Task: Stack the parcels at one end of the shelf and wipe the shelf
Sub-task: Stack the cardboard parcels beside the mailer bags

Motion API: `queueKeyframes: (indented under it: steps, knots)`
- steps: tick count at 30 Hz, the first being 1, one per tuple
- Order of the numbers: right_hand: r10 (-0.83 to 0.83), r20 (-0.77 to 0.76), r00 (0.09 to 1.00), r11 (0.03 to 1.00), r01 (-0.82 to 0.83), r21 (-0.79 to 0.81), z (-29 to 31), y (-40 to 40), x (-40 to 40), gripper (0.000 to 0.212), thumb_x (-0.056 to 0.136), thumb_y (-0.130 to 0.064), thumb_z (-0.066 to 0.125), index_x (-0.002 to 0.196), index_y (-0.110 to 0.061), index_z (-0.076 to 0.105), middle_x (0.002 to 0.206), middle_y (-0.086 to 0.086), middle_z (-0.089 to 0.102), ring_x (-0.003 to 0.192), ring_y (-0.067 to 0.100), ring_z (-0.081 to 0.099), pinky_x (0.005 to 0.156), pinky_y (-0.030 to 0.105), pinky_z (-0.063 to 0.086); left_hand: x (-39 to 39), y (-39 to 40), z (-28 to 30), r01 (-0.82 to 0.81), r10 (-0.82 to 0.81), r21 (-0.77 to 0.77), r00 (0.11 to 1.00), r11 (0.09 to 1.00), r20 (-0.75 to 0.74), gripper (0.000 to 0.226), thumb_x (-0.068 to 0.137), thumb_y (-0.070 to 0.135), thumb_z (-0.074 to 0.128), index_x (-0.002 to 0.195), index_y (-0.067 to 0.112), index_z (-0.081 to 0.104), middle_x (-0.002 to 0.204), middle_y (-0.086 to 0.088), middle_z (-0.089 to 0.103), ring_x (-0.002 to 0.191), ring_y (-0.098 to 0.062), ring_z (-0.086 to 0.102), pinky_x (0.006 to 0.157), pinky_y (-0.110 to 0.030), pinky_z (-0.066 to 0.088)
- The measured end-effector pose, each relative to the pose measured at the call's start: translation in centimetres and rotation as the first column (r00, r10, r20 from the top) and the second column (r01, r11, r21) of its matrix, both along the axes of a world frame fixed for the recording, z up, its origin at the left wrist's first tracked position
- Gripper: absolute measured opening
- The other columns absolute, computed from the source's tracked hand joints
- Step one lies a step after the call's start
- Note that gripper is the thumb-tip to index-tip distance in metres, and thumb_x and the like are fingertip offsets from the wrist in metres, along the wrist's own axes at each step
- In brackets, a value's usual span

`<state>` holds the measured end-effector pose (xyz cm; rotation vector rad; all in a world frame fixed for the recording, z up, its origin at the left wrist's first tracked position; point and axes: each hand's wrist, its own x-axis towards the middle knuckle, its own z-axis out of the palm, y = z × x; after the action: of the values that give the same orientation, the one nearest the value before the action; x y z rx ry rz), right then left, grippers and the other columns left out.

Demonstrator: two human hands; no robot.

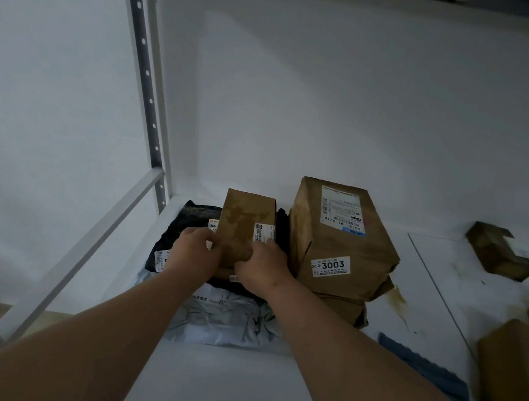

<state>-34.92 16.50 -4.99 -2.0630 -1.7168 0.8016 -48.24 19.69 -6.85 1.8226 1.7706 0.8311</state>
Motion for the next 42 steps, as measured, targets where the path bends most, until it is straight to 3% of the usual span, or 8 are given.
queueKeyframes:
  steps: [6, 11, 14, 23, 28, 31, 36, 42]
  knots:
    - [0.059, -0.258, 0.964, 0.993, -0.03, 0.116, 3.3, -1.5, 0.3, 0.033, 0.092, -0.021, 0.054, 0.123, -0.009, 0.059, 0.121, 0.009, 0.061, 0.109, 0.023, 0.058, 0.081, 0.025, 0.045, 2.0, -0.5, 2.7, -0.04, 0.034, 0.072, 0.996, 0.997, 0.085, 0.019, 0.089, 0.026, 0.054, 0.088, 0.015, 0.069, 0.092, -0.006, 0.067, 0.08, -0.023, 0.063, 0.07, -0.033, 0.052]
    - [0.09, -0.363, 0.927, 0.982, -0.022, 0.188, 7.2, -3.9, 2.6, 0.013, 0.089, -0.01, 0.051, 0.084, -0.016, 0.061, 0.087, 0.005, 0.062, 0.09, 0.023, 0.059, 0.074, 0.032, 0.045, 4.9, -2.3, 6.0, -0.011, 0.001, 0.169, 0.998, 0.986, 0.057, 0.031, 0.094, 0.029, 0.049, 0.084, 0.004, 0.066, 0.09, -0.01, 0.063, 0.079, -0.025, 0.059, 0.066, -0.036, 0.047]
    - [0.096, -0.386, 0.918, 0.972, -0.003, 0.235, 8.8, -5.6, 4.9, 0.025, 0.087, -0.006, 0.052, 0.069, -0.023, 0.056, 0.088, 0.011, 0.068, 0.094, 0.028, 0.067, 0.082, 0.04, 0.054, 7.2, -3.7, 7.8, -0.015, 0.004, 0.205, 0.999, 0.979, 0.05, 0.033, 0.095, 0.027, 0.046, 0.081, 0.002, 0.063, 0.089, -0.012, 0.061, 0.077, -0.025, 0.056, 0.06, -0.031, 0.035]
    - [0.041, -0.538, 0.842, 0.98, 0.07, 0.185, 10.6, -11.7, 16.2, 0.016, 0.086, 0.001, 0.053, 0.097, 0.002, 0.064, 0.092, 0.021, 0.067, 0.084, 0.029, 0.068, 0.078, 0.037, 0.057, 19.0, -9.8, 11.2, 0.087, -0.101, 0.17, 0.992, 0.982, 0.078, 0.031, 0.096, 0.026, 0.047, 0.077, 0.005, 0.058, 0.073, -0.009, 0.061, 0.075, -0.034, 0.06, 0.058, -0.031, 0.041]
    - [-0.052, -0.481, 0.875, 0.9, 0.25, 0.358, 9.6, -13.5, 21.9, 0.016, 0.087, -0.011, 0.056, 0.093, -0.011, 0.071, 0.095, 0.008, 0.072, 0.089, 0.026, 0.068, 0.086, 0.044, 0.057, 21.0, -10.8, 10.2, 0.104, -0.105, -0.022, 0.993, 0.994, -0.052, 0.048, 0.09, 0.055, 0.047, 0.122, 0.022, 0.062, 0.116, -0.008, 0.066, 0.089, -0.02, 0.064, 0.071, -0.031, 0.053]
    - [-0.202, -0.453, 0.868, 0.843, 0.39, 0.37, 8.7, -13.5, 23.9, 0.027, 0.087, -0.012, 0.052, 0.109, -0.015, 0.067, 0.114, 0.003, 0.068, 0.105, 0.021, 0.062, 0.094, 0.038, 0.052, 20.2, -11.5, 9.3, -0.003, -0.003, -0.031, 0.986, 1.0, -0.167, 0.073, 0.077, 0.067, 0.056, 0.137, 0.025, 0.047, 0.136, -0.01, 0.051, 0.122, -0.032, 0.051, 0.097, -0.048, 0.048]
    - [-0.22, -0.488, 0.844, 0.961, 0.273, 0.037, 6.7, -12.3, 22.6, 0.055, 0.089, -0.03, 0.051, 0.142, -0.016, 0.04, 0.137, 0.009, 0.051, 0.121, 0.028, 0.053, 0.099, 0.035, 0.046, 19.1, -12.4, 8.6, -0.012, 0.055, -0.178, 0.97, 0.984, 0.237, 0.051, 0.093, 0.038, 0.058, 0.136, 0.014, 0.047, 0.124, -0.004, 0.057, 0.106, -0.026, 0.058, 0.092, -0.041, 0.05]
    - [-0.256, -0.531, 0.808, 0.914, 0.382, 0.14, 6.1, -10.3, 19.4, 0.044, 0.089, -0.028, 0.056, 0.129, -0.013, 0.045, 0.113, 0.005, 0.059, 0.1, 0.023, 0.057, 0.092, 0.042, 0.051, 17.2, -10.2, 8.8, 0.029, 0.024, -0.172, 0.955, 0.985, 0.297, 0.049, 0.096, 0.047, 0.044, 0.136, 0.02, 0.049, 0.122, -0.005, 0.062, 0.099, -0.022, 0.059, 0.077, -0.034, 0.053]
